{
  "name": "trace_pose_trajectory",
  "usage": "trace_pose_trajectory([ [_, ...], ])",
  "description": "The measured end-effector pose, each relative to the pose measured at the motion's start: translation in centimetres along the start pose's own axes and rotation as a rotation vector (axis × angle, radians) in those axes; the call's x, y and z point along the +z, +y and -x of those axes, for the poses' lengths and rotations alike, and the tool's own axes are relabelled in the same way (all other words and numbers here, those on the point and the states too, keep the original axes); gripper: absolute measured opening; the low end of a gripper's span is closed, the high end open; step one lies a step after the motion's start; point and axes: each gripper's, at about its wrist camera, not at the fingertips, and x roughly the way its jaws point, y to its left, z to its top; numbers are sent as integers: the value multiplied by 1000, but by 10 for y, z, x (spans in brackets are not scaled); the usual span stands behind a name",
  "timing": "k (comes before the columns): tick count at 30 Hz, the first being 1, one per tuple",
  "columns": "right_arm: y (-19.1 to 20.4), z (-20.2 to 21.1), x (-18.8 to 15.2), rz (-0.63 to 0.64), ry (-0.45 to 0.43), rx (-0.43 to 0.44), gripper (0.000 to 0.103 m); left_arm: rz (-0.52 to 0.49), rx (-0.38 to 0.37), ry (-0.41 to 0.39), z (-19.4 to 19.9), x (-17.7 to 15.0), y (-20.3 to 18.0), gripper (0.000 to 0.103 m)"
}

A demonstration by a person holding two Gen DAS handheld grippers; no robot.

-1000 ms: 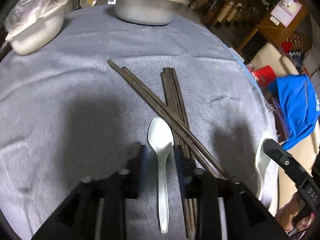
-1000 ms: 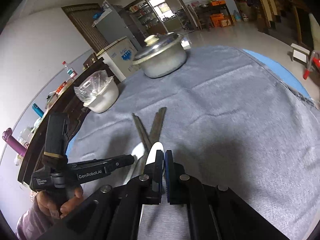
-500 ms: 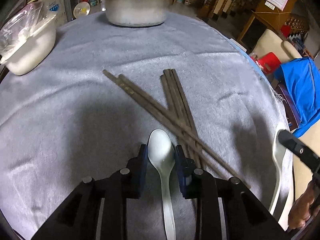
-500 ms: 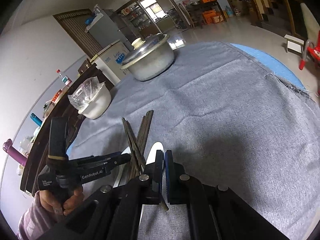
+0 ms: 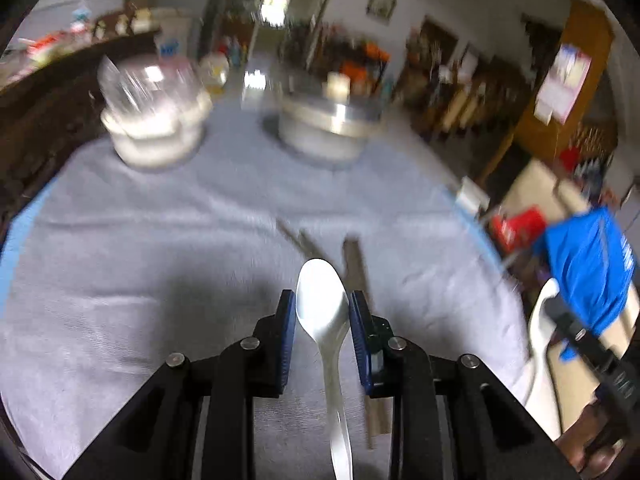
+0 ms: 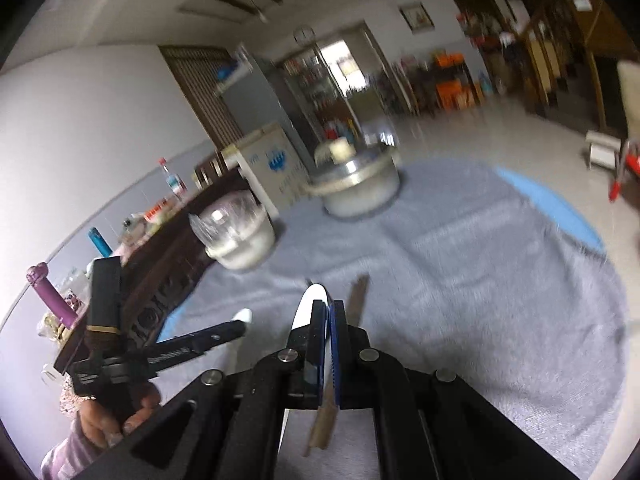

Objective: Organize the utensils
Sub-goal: 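Carry both spoons over the dark metal cup and open both tools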

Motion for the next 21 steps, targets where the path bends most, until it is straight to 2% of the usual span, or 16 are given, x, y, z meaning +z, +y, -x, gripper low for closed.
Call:
trace_pose_trajectory([
  [3, 22, 26, -3, 33, -85, 17, 3, 28, -27, -109, 43, -6, -9, 28],
  [8, 62, 56, -22, 160, -191, -29, 3, 31, -60, -254, 90, -38, -28, 28],
  [11, 79, 60, -38, 243, -220, -74, 3, 39, -59, -279, 95, -56, -36, 28],
  [17, 94, 53, -70, 352, -216, -124, 3, 72, -37, -294, 83, -88, -35, 28],
  [21, 97, 51, -84, 375, -200, -118, 3, 70, -27, -301, 77, -99, -32, 28],
])
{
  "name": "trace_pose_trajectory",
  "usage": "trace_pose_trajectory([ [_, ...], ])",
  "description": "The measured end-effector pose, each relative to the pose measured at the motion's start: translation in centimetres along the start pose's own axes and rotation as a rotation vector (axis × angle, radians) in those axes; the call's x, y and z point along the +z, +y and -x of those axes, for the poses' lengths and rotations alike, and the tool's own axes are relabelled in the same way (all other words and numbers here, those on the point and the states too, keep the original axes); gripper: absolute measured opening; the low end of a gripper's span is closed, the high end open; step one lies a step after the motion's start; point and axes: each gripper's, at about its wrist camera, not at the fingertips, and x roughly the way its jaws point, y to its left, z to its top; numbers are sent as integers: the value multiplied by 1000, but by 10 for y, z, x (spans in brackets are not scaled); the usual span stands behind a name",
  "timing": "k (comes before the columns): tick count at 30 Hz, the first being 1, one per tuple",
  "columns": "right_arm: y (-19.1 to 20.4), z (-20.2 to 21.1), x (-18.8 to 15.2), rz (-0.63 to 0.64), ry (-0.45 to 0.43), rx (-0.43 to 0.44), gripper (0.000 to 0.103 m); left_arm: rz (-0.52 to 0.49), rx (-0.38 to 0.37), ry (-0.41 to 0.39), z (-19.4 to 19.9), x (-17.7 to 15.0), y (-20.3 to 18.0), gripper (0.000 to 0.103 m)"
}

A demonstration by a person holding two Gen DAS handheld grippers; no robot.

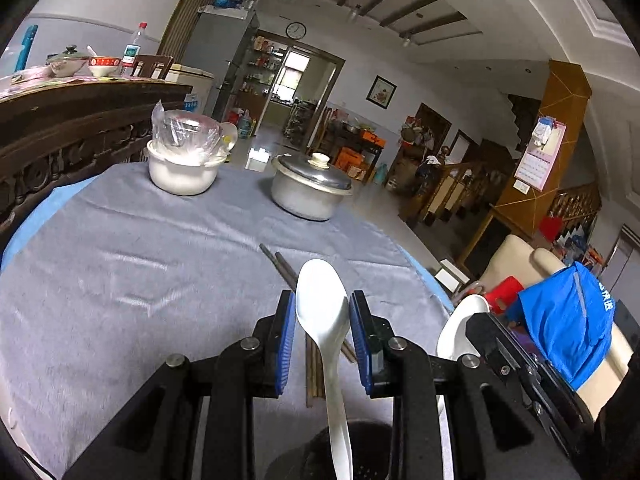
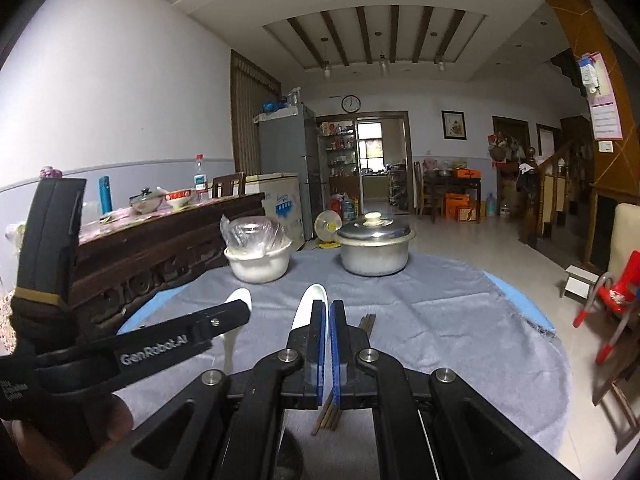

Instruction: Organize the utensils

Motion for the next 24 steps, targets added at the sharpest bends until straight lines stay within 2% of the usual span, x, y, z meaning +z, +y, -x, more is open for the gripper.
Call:
trace_pose_trajectory([
  [13, 4, 22, -12, 36, -1, 46, 3, -49, 0, -3, 14, -30, 1, 29],
  [20, -10, 32, -8, -27, 8, 63, 7, -112, -14, 17, 30, -36, 1, 29],
  [24, -20, 28, -5, -84, 20, 67, 7, -110, -22, 14, 35, -32, 5, 29],
])
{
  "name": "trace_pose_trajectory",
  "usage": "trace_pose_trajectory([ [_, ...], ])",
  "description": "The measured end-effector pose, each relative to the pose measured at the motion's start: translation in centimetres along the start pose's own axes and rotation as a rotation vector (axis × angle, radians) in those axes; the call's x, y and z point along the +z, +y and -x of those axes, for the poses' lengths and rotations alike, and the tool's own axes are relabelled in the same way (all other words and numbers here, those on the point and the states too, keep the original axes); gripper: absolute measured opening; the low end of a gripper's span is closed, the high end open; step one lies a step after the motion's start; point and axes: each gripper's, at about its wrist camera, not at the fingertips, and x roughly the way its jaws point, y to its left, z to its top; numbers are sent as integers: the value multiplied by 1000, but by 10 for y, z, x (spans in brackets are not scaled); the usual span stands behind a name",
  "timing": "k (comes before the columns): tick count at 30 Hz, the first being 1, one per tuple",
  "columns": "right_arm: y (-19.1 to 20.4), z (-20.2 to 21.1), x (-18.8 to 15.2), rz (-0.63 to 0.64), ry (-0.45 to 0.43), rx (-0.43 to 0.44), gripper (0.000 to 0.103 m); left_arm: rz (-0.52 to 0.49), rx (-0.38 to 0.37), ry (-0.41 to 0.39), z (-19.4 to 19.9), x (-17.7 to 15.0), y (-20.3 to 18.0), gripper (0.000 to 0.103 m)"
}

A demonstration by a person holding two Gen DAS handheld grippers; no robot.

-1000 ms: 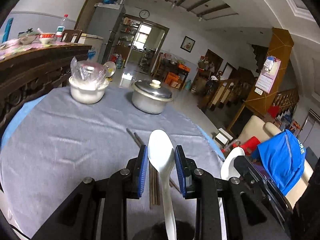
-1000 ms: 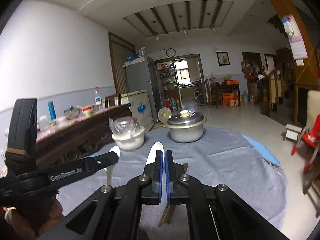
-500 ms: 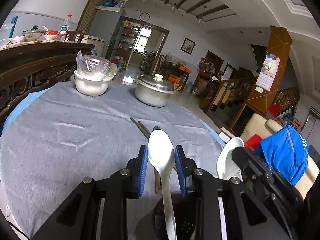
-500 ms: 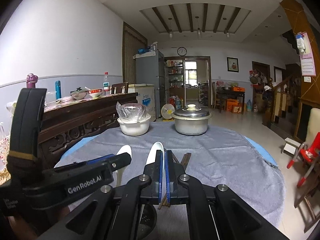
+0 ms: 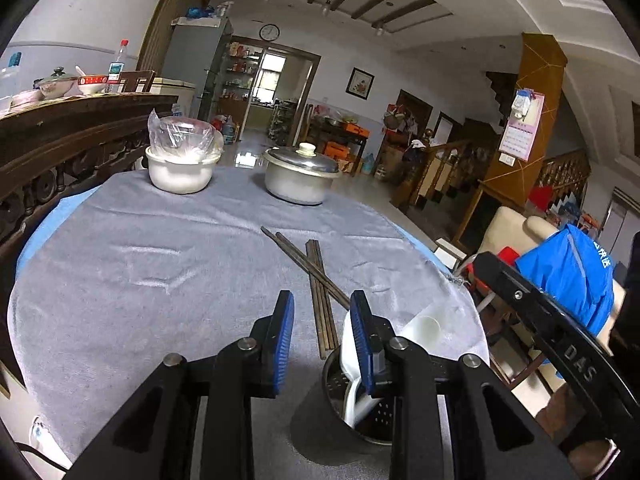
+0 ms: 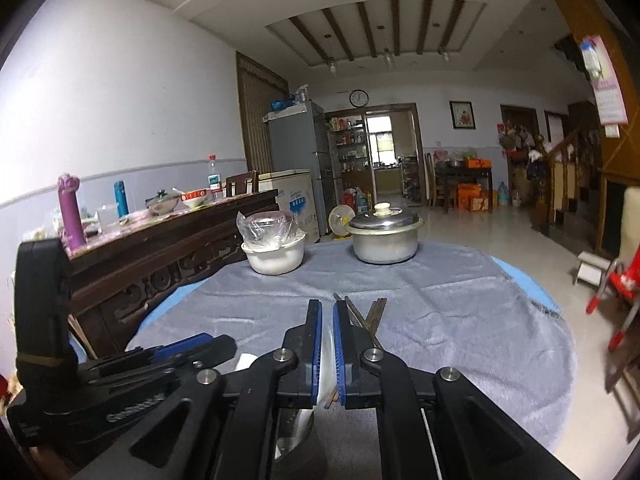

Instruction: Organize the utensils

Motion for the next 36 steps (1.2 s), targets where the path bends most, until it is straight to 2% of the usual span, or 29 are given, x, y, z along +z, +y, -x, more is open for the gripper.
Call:
trace_pose_trajectory([
  [5, -12, -4, 3, -44, 8, -10, 7, 42, 10, -2, 0, 8, 14, 30],
  [7, -19, -7, 3, -62, 20, -17, 7, 63, 16, 9, -3, 12, 24, 35],
  [13, -51, -36, 3, -153, 116, -20, 7, 113, 62, 51, -19, 20, 49, 39],
  [15, -62, -46, 1, -184, 142, -21, 7, 131, 55, 94, -32, 28, 59, 41],
  [19, -82, -68, -4, -248, 203, -26, 7, 150, 42, 186, -71, 47, 73, 53],
  [23, -96, -92, -14, -291, 279, -7, 7, 222, 29, 260, -118, 64, 89, 54],
  [27, -104, -123, -16, -275, 371, 39, 7, 286, 51, 329, -154, 70, 99, 54],
  [30, -110, -164, -7, -266, 460, 118, 9, 317, 53, 335, -164, 68, 102, 54],
  [31, -111, -176, -4, -263, 480, 140, 12, 317, 54, 342, -168, 66, 103, 54],
  [33, -112, -209, 3, -257, 539, 192, 27, 317, 58, 364, -172, 63, 104, 54],
  [36, -109, -247, 11, -250, 575, 235, 29, 317, 65, 378, -174, 60, 112, 54],
])
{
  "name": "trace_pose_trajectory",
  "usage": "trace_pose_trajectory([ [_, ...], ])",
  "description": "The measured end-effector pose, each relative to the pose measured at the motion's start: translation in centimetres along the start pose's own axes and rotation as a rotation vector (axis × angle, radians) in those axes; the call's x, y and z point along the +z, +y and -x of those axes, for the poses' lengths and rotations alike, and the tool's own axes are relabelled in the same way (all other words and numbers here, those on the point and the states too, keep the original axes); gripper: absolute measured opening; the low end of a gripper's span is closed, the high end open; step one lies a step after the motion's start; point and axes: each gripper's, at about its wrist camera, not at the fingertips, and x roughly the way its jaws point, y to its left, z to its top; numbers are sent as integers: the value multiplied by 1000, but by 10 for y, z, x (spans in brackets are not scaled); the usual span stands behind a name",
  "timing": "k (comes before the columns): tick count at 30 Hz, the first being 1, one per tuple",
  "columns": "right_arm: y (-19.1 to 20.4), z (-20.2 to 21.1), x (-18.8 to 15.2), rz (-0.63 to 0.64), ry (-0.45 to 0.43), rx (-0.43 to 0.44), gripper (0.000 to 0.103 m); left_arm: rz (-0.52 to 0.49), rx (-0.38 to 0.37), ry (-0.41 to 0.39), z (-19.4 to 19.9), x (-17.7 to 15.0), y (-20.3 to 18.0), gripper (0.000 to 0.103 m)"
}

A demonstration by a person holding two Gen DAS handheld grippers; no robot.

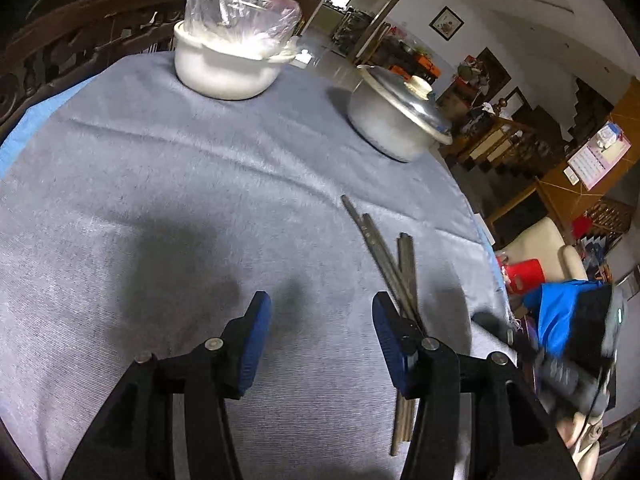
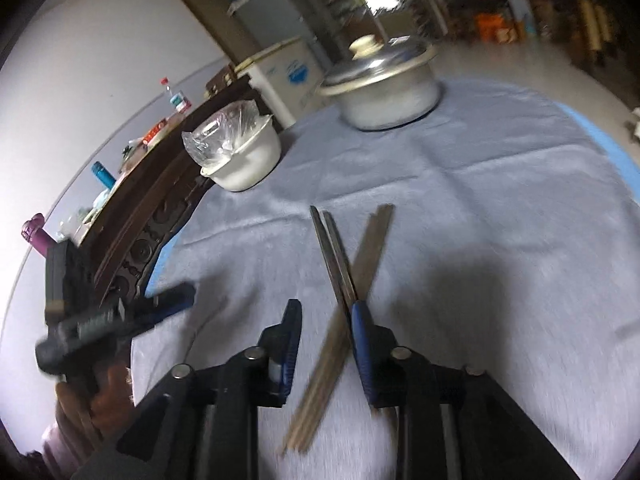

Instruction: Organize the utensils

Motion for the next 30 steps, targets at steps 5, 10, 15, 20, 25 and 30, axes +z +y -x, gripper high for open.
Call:
trace_pose_trajectory([
  [5, -4, -37, 31, 0, 49, -41, 29, 9, 27, 15, -2, 6, 15, 54],
  [10, -19, -59, 42, -52, 66, -141, 29, 17, 27, 29, -8, 8, 21, 54],
  [15, -12, -86, 34, 26, 136, -276, 20, 10, 11, 45, -13, 5, 17, 54],
  [20, -18, -76, 28, 72, 120, -348, 17, -2, 19, 54, -16, 6, 14, 54],
  [25, -51, -58, 33, -28, 118, -336, 17, -19, 35, 67, -24, 11, 12, 54],
  [30, -72, -59, 50, -187, 171, -294, 18, -32, 27, 120, -45, 34, -5, 54],
])
